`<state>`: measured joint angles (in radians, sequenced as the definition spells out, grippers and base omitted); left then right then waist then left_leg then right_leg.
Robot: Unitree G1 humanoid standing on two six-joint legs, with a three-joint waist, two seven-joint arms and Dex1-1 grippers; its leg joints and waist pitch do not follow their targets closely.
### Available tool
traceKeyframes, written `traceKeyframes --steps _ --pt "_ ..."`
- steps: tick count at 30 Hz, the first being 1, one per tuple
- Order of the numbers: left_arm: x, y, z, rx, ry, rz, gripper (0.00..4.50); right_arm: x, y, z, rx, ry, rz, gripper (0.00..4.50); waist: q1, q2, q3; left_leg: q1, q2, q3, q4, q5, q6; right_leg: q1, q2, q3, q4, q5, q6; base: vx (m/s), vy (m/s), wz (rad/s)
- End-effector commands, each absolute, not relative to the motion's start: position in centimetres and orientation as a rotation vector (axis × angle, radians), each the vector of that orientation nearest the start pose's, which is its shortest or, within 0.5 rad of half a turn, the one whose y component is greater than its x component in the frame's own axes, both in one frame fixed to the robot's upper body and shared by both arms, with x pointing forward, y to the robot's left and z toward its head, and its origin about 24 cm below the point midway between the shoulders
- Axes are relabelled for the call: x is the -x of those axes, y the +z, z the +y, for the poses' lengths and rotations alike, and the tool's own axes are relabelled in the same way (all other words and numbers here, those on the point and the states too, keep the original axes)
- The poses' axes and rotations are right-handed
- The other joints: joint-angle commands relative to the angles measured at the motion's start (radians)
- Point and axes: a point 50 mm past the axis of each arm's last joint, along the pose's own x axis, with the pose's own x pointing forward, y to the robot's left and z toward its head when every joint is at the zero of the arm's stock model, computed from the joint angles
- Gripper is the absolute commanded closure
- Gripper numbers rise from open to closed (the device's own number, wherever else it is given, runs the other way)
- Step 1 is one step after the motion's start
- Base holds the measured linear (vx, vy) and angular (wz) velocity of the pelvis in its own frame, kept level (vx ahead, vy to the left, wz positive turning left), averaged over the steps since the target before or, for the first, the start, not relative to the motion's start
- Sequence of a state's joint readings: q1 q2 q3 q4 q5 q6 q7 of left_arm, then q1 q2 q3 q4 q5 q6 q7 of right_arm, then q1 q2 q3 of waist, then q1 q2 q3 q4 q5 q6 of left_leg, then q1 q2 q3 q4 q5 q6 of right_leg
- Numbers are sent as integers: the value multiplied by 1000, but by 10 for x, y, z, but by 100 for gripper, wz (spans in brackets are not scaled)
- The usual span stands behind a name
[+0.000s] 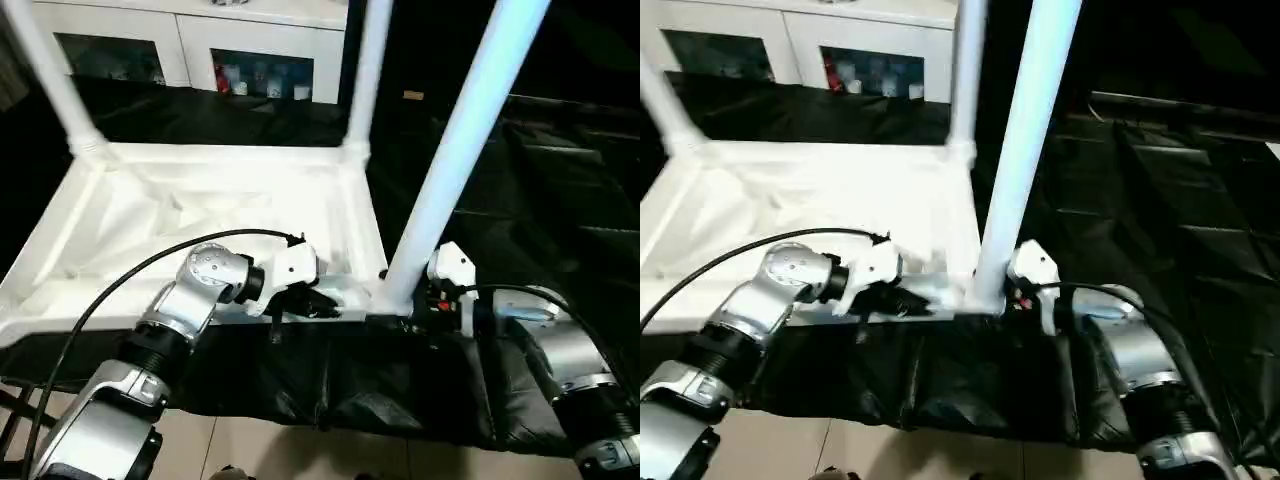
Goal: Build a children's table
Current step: Rotate leg to tighten
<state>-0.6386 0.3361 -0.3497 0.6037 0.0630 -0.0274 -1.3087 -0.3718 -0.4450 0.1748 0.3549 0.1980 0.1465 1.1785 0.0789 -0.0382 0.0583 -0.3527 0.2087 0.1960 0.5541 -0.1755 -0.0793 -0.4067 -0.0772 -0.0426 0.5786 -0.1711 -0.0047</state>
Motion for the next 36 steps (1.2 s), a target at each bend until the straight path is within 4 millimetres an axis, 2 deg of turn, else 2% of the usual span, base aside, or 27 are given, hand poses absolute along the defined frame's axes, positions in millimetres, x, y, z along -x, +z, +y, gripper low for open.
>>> traceKeyframes --steps 1,4,9,16,22,23,25,27,28,30,32,33,34,35,36 --pt "-307 53 102 -566 -1593 405 450 -277 43 -152 164 1338 382 86 -1 4 -49 8 29 -4 -57 -239 55 43 -51 33 -56 -182 -235 0 0 0" --pt "-307 54 105 -565 -1598 409 450 -277 43 -153 162 1345 389 94 6 5 -50 9 28 -3 -56 -234 50 44 -51 33 -55 -177 -235 0 0 0" --pt "-307 54 106 -563 -1597 411 450 -275 43 -151 158 1355 395 156 7 5 -49 8 28 -4 -57 -239 45 45 -52 32 -55 -185 -233 0 0 0" --pt "-305 51 108 -562 -1604 419 450 -272 42 -151 151 1371 409 204 9 5 -48 8 28 -4 -58 -247 42 43 -52 33 -57 -202 -225 0 0 0" --pt "-307 50 109 -555 -1581 432 450 -270 40 -149 131 1364 415 213 9 6 -49 8 27 -5 -58 -240 41 45 -51 33 -56 -187 -227 0 0 0" --pt "-310 48 106 -540 -1525 437 450 -270 36 -148 92 1325 406 214 8 7 -50 9 28 -4 -57 -240 41 44 -51 33 -55 -184 -228 0 0 0" --pt "-312 47 103 -527 -1496 436 450 -270 34 -147 72 1297 401 214 8 7 -45 11 27 -4 -60 -270 36 41 -51 33 -62 -228 -224 0 0 0" --pt "-316 47 94 -497 -1433 427 450 -275 28 -144 48 1187 382 215 5 3 -40 16 27 -8 -65 -337 17 34 -56 34 -76 -361 -192 0 0 0" --pt "-318 46 87 -477 -1404 421 450 -279 24 -142 38 1111 376 215 3 3 -40 18 25 -10 -65 -348 12 32 -58 34 -80 -395 -181 0 0 0" --pt "-319 46 80 -459 -1380 414 450 -283 21 -139 31 1039 370 219 -4 3 -36 19 22 -18 -70 -388 -7 26 -59 31 -92 -508 -136 0 0 0" --pt "-319 46 55 -410 -1333 396 450 -297 13 -126 -23 831 360 233 -15 2 -35 20 20 -23 -71 -421 -15 19 -59 28 -100 -574 -107 -26 8 -2" --pt "-319 46 50 -404 -1329 393 450 -299 13 -122 -38 799 359 233 -18 5 -36 21 18 -25 -71 -429 -18 17 -59 27 -102 -585 -103 0 0 0" --pt "-319 46 45 -398 -1325 389 450 -302 12 -117 -55 765 358 244 -28 4 -33 21 16 -30 -72 -455 -22 16 -58 21 -107 -620 -89 0 0 0" --pt "-319 46 44 -396 -1324 389 450 -303 12 -117 -58 758 358 246 -33 3 -33 18 16 -32 -72 -464 -21 19 -58 19 -108 -631 -81 0 0 0" --pt "-319 47 37 -399 -1317 384 450 -309 12 -106 -71 697 353 247 -34 6 -34 17 15 -34 -72 -469 -20 20 -59 18 -110 -635 -75 0 0 0"
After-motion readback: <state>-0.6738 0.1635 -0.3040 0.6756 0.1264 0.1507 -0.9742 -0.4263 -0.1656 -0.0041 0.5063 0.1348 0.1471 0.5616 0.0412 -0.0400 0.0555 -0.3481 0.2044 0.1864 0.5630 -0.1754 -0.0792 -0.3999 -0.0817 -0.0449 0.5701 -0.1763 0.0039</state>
